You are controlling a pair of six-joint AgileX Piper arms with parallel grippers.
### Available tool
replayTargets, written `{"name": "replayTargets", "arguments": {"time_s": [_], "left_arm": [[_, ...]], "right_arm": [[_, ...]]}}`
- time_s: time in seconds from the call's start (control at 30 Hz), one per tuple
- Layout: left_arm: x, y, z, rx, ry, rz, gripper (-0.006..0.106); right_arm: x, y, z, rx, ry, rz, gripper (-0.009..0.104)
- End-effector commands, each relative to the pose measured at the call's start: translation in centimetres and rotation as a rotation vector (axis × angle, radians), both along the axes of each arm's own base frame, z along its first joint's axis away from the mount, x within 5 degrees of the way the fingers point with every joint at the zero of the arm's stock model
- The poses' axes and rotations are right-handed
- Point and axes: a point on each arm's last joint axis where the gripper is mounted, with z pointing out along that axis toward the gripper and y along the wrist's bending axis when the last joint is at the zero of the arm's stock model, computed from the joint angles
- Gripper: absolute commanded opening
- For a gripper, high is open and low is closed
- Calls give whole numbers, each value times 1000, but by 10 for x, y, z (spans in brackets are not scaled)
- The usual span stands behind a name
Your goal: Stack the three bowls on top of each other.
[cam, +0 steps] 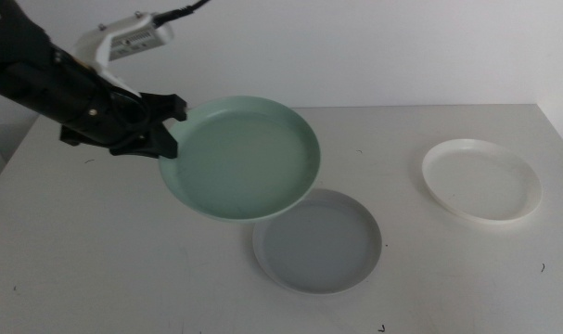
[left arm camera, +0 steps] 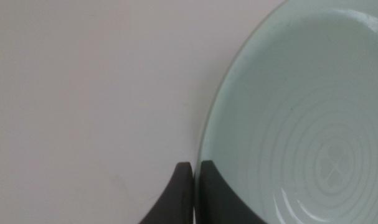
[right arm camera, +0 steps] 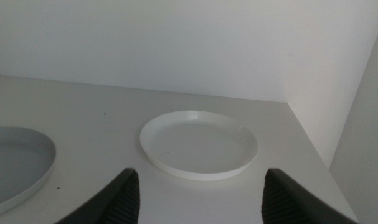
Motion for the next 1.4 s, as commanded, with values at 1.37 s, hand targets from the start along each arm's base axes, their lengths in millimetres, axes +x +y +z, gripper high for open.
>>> {"name": "replayTargets", "arguments": {"time_s": [1.37], "left_arm": [[33, -110, -100, -11, 53, -90, 7]], "right_arm": [[-2, -1, 10, -14, -106, -17, 50]]}}
